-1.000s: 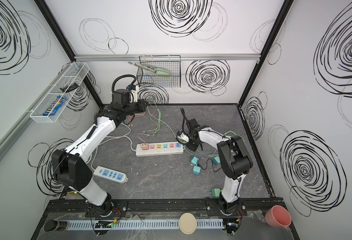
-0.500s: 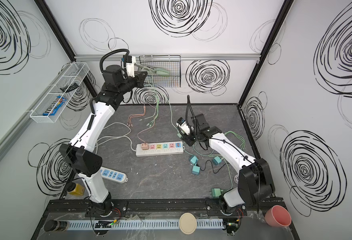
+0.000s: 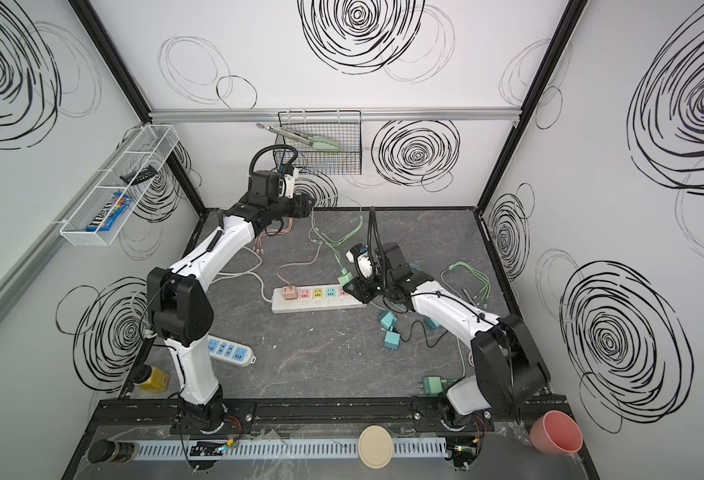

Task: Insert the plug

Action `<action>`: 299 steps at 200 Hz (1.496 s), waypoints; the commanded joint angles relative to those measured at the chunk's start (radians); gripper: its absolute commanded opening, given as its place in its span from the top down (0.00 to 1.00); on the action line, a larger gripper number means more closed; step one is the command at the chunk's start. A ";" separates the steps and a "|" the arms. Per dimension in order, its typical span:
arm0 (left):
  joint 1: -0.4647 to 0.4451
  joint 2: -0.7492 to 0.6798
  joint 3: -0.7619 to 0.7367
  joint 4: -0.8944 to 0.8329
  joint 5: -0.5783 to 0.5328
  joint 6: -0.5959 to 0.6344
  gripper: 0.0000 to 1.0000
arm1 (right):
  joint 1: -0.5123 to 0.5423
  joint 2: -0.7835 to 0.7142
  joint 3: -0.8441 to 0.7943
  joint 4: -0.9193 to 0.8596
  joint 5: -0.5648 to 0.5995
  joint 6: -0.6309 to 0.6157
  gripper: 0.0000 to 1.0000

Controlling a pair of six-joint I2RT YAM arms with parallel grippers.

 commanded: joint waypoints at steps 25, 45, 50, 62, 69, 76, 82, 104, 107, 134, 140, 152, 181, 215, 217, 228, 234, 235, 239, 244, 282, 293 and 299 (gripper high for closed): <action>-0.002 -0.293 -0.252 -0.093 -0.031 0.064 0.04 | -0.009 -0.020 0.013 0.011 -0.114 -0.112 1.00; -0.018 -0.354 -0.249 -0.199 0.045 0.195 0.04 | -0.012 -0.012 0.041 -0.040 -0.137 -0.192 1.00; -0.027 -0.368 -0.252 -0.231 0.065 0.239 0.04 | -0.014 -0.012 0.046 -0.050 -0.149 -0.211 1.00; -0.051 -0.410 -0.279 -0.286 0.103 0.346 0.03 | -0.016 -0.013 0.059 -0.063 -0.172 -0.254 1.00; -0.069 -0.440 -0.308 -0.302 0.123 0.413 0.02 | -0.016 -0.015 0.063 -0.064 -0.186 -0.275 1.00; -0.089 -0.472 -0.338 -0.310 0.145 0.476 0.02 | -0.017 -0.017 0.066 -0.061 -0.202 -0.297 1.00; -0.107 -0.497 -0.364 -0.304 0.158 0.516 0.02 | -0.016 -0.018 0.067 -0.060 -0.217 -0.317 1.00; -0.181 -0.566 -0.439 -0.274 0.239 0.656 0.03 | -0.016 -0.022 0.066 -0.059 -0.279 -0.409 0.99; -0.193 -0.569 -0.441 -0.277 0.239 0.675 0.03 | -0.015 -0.022 0.067 -0.060 -0.283 -0.418 0.99; -0.257 -0.524 -0.411 -0.356 0.251 0.808 0.01 | -0.015 -0.028 0.080 -0.087 -0.302 -0.488 0.99; -0.260 -0.509 -0.395 -0.374 0.256 0.832 0.00 | -0.014 -0.032 0.082 -0.095 -0.309 -0.504 0.99; -0.257 -0.490 -0.373 -0.382 0.263 0.860 0.02 | -0.014 -0.037 0.086 -0.112 -0.311 -0.533 0.99; -0.273 -0.500 -0.381 -0.367 0.341 0.993 0.02 | -0.014 -0.040 0.091 -0.141 -0.300 -0.607 0.98; -0.306 -0.439 -0.337 -0.435 0.334 1.090 0.01 | -0.010 -0.045 0.082 -0.141 -0.346 -0.716 0.99; -0.306 -0.435 -0.334 -0.436 0.333 1.092 0.01 | -0.010 -0.047 0.077 -0.137 -0.351 -0.730 0.99; -0.307 -0.415 -0.325 -0.445 0.344 1.103 0.02 | -0.002 -0.067 0.039 -0.081 -0.363 -0.761 1.00; -0.306 -0.405 -0.320 -0.456 0.357 1.111 0.02 | -0.002 -0.079 0.018 -0.040 -0.365 -0.755 1.00; -0.306 -0.404 -0.320 -0.458 0.360 1.113 0.02 | -0.002 -0.081 0.014 -0.031 -0.366 -0.753 1.00; -0.306 -0.398 -0.316 -0.465 0.370 1.117 0.03 | -0.003 -0.087 0.003 -0.005 -0.372 -0.743 1.00; -0.306 -0.391 -0.312 -0.474 0.383 1.124 0.04 | -0.003 -0.095 -0.007 0.018 -0.375 -0.739 1.00; -0.310 -0.380 -0.331 -0.464 0.448 1.133 0.25 | -0.002 -0.108 -0.013 0.041 -0.399 -0.768 1.00; -0.310 -0.383 -0.342 -0.441 0.466 1.122 0.29 | 0.000 -0.110 -0.020 0.055 -0.399 -0.770 1.00; -0.310 -0.386 -0.350 -0.424 0.473 1.111 0.29 | 0.001 -0.109 -0.023 0.059 -0.396 -0.769 1.00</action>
